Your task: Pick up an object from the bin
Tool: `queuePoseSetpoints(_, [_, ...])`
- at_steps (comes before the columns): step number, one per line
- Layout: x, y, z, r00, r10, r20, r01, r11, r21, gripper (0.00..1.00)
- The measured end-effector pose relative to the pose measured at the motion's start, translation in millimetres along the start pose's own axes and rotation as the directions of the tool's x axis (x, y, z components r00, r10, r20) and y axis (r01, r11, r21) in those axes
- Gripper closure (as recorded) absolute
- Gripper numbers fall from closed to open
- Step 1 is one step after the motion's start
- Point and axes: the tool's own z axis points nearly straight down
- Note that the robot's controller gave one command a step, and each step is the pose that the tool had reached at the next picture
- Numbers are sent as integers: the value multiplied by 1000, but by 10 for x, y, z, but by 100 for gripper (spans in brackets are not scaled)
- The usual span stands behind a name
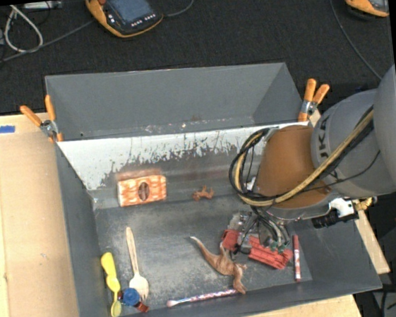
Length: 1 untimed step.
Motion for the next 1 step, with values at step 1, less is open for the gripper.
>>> queuePoseSetpoints(1, [-73, -12, -618, 1000, 2, -7, -2, 1000, 1, 100])
